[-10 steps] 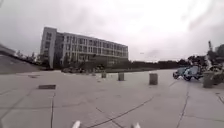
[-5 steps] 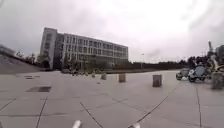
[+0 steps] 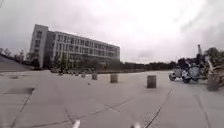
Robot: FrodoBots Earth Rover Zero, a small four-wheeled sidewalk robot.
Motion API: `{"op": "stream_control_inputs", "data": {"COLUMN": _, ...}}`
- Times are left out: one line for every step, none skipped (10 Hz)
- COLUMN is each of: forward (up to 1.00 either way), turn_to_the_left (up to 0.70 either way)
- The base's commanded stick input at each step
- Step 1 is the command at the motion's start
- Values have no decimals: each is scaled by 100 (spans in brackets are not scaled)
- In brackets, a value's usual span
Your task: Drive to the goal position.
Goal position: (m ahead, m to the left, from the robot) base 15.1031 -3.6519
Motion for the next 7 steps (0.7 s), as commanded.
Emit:
{"op": "stream_control_inputs", "data": {"forward": 70, "turn_to_the_left": 0}}
{"op": "stream_control_inputs", "data": {"forward": 70, "turn_to_the_left": 0}}
{"op": "stream_control_inputs", "data": {"forward": 70, "turn_to_the_left": 0}}
{"op": "stream_control_inputs", "data": {"forward": 70, "turn_to_the_left": 0}}
{"op": "stream_control_inputs", "data": {"forward": 70, "turn_to_the_left": 0}}
{"op": "stream_control_inputs", "data": {"forward": 70, "turn_to_the_left": 0}}
{"op": "stream_control_inputs", "data": {"forward": 70, "turn_to_the_left": 0}}
